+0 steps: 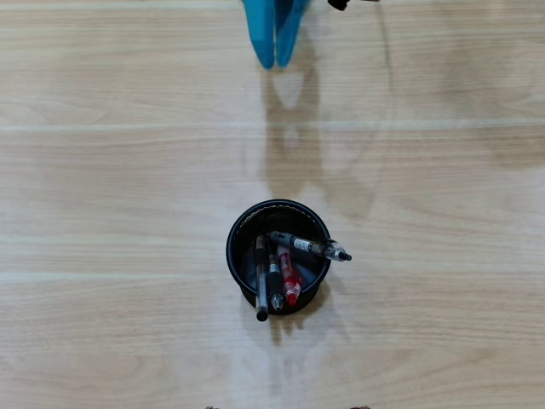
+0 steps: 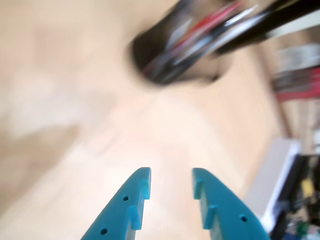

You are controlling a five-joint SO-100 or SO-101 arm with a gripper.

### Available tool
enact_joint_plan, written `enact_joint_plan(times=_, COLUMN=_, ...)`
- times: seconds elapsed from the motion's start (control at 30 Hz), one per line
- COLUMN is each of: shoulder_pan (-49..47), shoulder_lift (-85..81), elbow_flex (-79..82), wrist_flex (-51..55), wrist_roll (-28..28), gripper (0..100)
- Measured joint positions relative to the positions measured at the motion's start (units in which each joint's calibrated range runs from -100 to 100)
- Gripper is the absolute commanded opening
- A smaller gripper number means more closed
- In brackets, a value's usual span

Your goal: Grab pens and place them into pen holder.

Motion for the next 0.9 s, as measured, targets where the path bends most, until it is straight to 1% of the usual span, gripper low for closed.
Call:
enact_joint_plan(times=0.07, shoulder_pan=2.0, shoulder_lift=-8.5, elbow_flex=9.5, wrist_flex=5.8, wrist_roll=0.7, gripper=19)
enact_joint_plan(times=0.2, shoulder_pan=2.2, shoulder_lift=-24.7, elbow_flex=30.9, wrist_flex=8.1, wrist_roll=1.0, gripper=25)
enact_joint_plan(times=0.27, shoulder_pan=2.8, shoulder_lift=-33.2, elbow_flex=41.0, wrist_flex=8.8, wrist_roll=1.1, gripper=25)
enact_joint_plan(times=0.37, shoulder_pan=2.2, shoulder_lift=-45.5, elbow_flex=51.6, wrist_flex=7.8, wrist_roll=1.9, gripper=20)
enact_joint_plan(times=0.47, shoulder_pan=1.1, shoulder_lift=-47.8, elbow_flex=53.7, wrist_flex=6.5, wrist_roll=4.2, gripper=17)
enact_joint_plan(times=0.57, shoulder_pan=1.6, shoulder_lift=-47.5, elbow_flex=54.5, wrist_flex=5.4, wrist_roll=5.2, gripper=15)
enact_joint_plan(times=0.7, shoulder_pan=-0.1, shoulder_lift=-47.7, elbow_flex=55.3, wrist_flex=4.6, wrist_roll=5.4, gripper=15)
enact_joint_plan(times=0.83, shoulder_pan=-1.0, shoulder_lift=-48.8, elbow_flex=62.3, wrist_flex=0.9, wrist_roll=5.7, gripper=15)
enact_joint_plan(times=0.9, shoulder_pan=-1.3, shoulder_lift=-48.9, elbow_flex=62.4, wrist_flex=0.5, wrist_roll=5.8, gripper=15)
